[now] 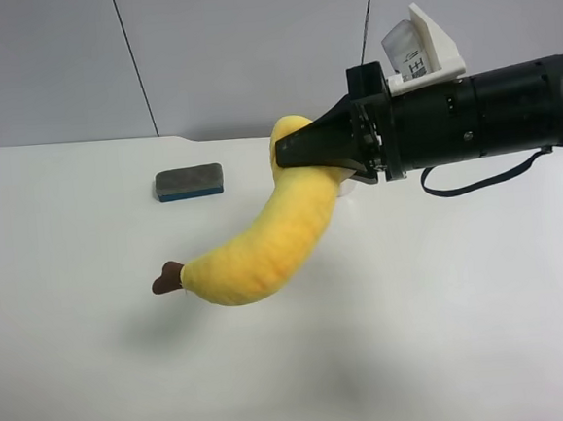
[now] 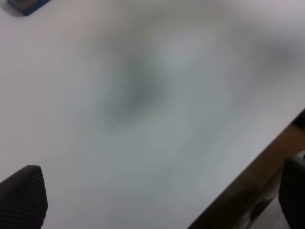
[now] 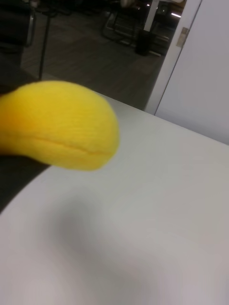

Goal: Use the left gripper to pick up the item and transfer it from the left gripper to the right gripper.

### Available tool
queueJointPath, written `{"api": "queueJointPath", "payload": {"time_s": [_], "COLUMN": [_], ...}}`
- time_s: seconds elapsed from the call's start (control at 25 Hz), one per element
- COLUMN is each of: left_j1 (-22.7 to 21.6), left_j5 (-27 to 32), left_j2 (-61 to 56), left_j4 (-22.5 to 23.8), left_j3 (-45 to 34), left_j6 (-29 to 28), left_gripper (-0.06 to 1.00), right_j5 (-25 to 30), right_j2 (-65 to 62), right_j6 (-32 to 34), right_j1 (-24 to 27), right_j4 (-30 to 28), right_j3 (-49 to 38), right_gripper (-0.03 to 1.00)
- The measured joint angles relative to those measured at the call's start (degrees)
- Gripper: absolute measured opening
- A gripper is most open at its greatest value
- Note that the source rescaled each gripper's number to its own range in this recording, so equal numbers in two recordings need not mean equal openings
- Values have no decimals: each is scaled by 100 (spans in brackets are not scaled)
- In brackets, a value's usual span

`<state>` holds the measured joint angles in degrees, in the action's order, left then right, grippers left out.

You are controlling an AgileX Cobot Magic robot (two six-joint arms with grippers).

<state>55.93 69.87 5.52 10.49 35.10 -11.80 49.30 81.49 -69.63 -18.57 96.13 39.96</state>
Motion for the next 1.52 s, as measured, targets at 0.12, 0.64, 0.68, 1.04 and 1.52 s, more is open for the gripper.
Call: {"api": "queueJointPath", "payload": {"time_s": [0.12,0.64,0.68,1.04,1.52], "left_j1": [0,0,0,-98,-3649], "left_j5": [-146,-783,-813,-904,-909], "left_j2": [-328,-585,-585,-585,-585], "left_j4": [-186,-548,-548,-548,-547], "left_j3": [-233,-563,-574,-592,-592], "left_j6": [161,325,325,325,325], "left_gripper": [100,100,100,100,100], "right_j5": [-15,-292,-292,-292,-554], "right_j2": [0,0,0,6,18], "right_j6": [25,58,58,58,2112], "right_j1": [0,0,0,0,0], "right_j4": [0,-29,-29,-47,-2651], "right_j3": [0,0,0,0,869], "right_gripper": [0,0,0,0,0]}}
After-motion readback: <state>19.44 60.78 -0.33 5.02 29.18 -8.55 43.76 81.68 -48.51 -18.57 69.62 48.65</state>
